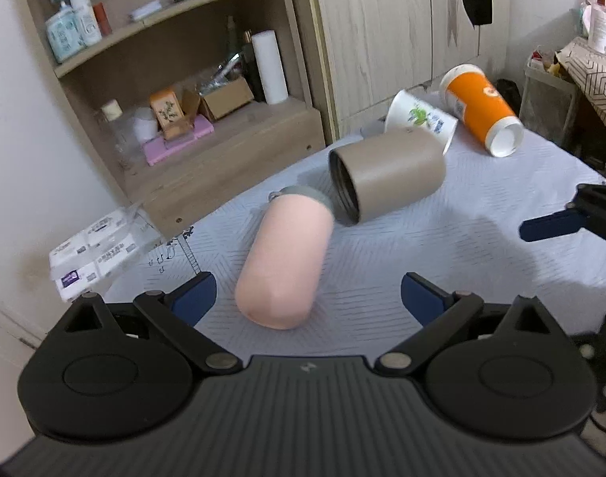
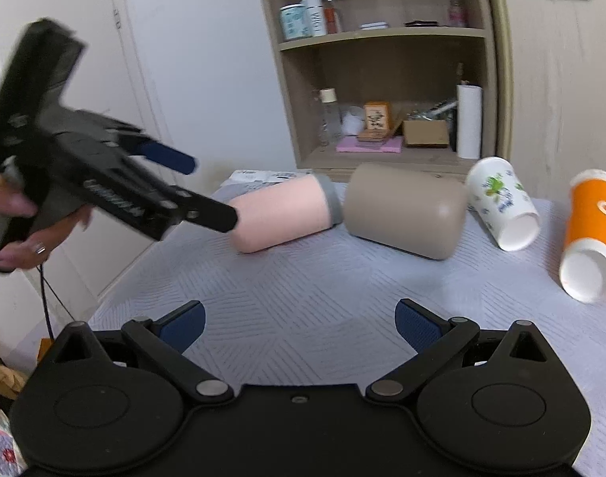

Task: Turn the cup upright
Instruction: 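Move the left tool toward the pink bottle's base, fingers open, then close the left gripper around the pink bottle's body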

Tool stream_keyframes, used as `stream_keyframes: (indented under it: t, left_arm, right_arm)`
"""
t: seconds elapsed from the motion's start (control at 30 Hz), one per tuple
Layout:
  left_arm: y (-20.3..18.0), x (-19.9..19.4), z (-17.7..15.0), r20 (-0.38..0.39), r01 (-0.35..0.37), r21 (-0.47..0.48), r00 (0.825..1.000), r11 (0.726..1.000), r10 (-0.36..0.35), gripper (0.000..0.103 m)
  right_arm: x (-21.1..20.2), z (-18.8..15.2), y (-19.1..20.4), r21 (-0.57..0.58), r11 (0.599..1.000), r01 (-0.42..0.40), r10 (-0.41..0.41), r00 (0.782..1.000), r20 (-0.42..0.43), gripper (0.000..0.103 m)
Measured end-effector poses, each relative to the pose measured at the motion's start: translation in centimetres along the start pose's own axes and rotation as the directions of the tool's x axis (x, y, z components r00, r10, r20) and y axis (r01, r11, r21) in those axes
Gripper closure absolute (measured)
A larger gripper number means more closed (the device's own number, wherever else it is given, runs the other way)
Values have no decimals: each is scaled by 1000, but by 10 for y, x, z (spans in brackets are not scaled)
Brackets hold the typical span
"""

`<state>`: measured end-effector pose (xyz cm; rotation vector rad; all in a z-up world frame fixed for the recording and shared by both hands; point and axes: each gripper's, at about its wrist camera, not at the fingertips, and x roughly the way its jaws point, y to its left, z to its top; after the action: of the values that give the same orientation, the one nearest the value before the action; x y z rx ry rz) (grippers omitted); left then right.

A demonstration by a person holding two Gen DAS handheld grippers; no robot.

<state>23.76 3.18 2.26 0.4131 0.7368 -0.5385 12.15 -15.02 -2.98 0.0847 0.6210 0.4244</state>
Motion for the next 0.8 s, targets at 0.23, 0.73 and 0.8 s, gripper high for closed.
stream_keyframes:
  t: [0.23,0.73,0.8]
  left_arm:
    - [31,46,12,-49,77,-62,996,995,-80,7]
    - [34,96,23,-219,116,-72,967,991,-129,39]
    - [35,95,23,-231,108,-98,964,989,-128,40]
  right_arm:
    - [17,-3,2,-4,1000,14,-14,1000,-15,0]
    - [29,-6,-12,43,999,17,-15,999,-41,0]
    - [30,-6,-14,39,999,20,-18,999,-46,0]
